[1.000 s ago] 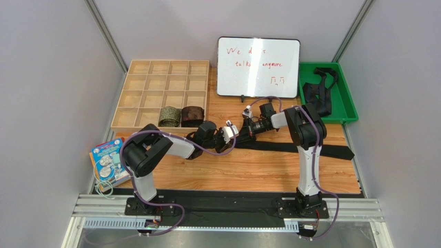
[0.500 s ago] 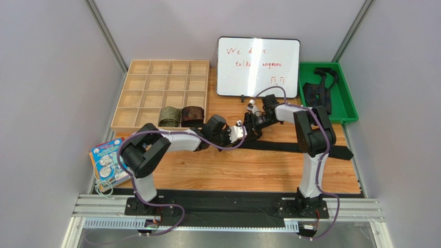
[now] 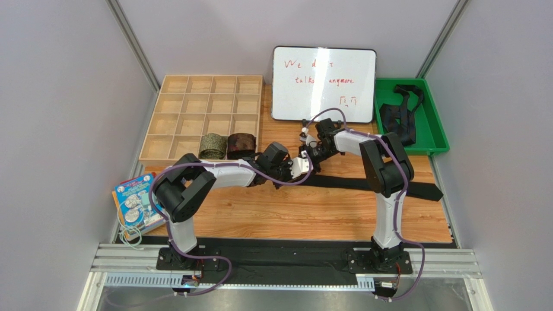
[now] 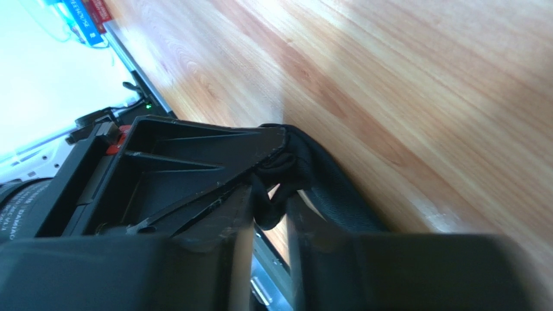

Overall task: Roll the ties
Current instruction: Roll the tie at the center of the board.

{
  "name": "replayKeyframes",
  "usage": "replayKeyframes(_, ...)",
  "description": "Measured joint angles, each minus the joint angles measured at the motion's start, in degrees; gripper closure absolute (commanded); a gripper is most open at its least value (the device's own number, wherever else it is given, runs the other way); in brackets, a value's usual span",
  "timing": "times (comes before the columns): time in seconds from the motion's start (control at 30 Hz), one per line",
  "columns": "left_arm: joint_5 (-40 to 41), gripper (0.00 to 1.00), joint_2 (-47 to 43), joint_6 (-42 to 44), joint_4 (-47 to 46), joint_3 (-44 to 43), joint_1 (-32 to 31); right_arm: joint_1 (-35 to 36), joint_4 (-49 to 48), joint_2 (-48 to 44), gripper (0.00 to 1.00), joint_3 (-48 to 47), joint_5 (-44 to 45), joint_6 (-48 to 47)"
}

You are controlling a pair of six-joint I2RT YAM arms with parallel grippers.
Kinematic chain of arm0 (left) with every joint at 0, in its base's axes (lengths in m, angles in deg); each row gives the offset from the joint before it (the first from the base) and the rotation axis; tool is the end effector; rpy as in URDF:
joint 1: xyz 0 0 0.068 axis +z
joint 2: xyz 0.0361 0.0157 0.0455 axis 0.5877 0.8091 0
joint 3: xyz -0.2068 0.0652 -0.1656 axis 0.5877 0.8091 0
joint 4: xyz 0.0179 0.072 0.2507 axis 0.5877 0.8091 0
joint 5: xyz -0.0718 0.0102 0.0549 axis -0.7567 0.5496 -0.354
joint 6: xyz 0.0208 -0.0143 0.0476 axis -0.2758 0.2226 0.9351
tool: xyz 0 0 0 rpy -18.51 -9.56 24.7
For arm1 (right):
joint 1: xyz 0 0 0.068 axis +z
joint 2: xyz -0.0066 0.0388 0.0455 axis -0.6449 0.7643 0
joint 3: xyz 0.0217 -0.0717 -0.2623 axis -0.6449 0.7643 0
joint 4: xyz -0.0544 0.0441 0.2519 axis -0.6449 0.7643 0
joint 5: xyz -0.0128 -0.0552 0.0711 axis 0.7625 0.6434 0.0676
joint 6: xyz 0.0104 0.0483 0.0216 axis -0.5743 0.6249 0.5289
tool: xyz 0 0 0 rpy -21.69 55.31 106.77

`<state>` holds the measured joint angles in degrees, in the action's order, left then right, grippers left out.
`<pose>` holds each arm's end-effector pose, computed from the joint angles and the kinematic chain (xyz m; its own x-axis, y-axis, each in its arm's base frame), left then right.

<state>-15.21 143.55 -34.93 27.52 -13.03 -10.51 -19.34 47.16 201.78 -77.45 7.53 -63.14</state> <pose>0.2479 -0.2739 0.1474 -0.1231 0.7115 -0.6918 0.9536 0.2779 0.1161 0.3464 0.1611 0.1204 -0.9846 -0.1742 0.0162 -0.0959 0.6146 0.7830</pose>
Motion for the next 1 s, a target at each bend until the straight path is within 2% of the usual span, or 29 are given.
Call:
replayKeyframes(0.07, 0.0, 0.80, 0.0, 0.0, 0.0, 0.0, 0.0, 0.0, 0.0, 0.0, 1.00, -0.2, -0.9, 0.7)
replayKeyframes(0.2, -0.4, 0.73, -0.2, 0.0, -0.4, 0.3, 0.2, -0.7, 0.0, 0.6, 1.00, 0.0, -2.1, 1.3)
replayKeyframes(0.33, -3.1, 0.45, -1.2, -0.5, -2.9, 2.6, 1.4, -1.1, 0.3, 1.4, 1.00, 0.4, -3.2, 1.4)
replayKeyframes(0.5, -8.4, 0.27, -4.8, -4.3, -6.6, 8.7, 6.0, -2.5, 2.2, 3.7, 1.00, 0.7, -2.6, 0.9)
replayKeyframes(0.67, -13.0, 0.23, -6.3, -9.2, -19.4, 16.5, 10.3, -3.3, 3.3, 4.0, 1.00, 0.7, -3.1, -0.2)
replayKeyframes(0.87, -17.2, 0.21, -2.2, -12.6, -35.2, 19.9, 9.7, -3.9, 5.2, 5.4, 1.00, -0.8, -4.7, -3.5)
replayKeyframes(0.97, -18.0, 0.24, 1.5, -12.6, -41.7, 19.8, 8.7, -4.2, 6.1, 6.6, 1.00, -2.1, -5.9, -5.2)
replayKeyframes(1.0, -18.3, 0.28, 2.5, -12.5, -43.5, 19.6, 8.2, -4.2, 6.3, 7.0, 1.00, -2.6, -6.3, -5.7)
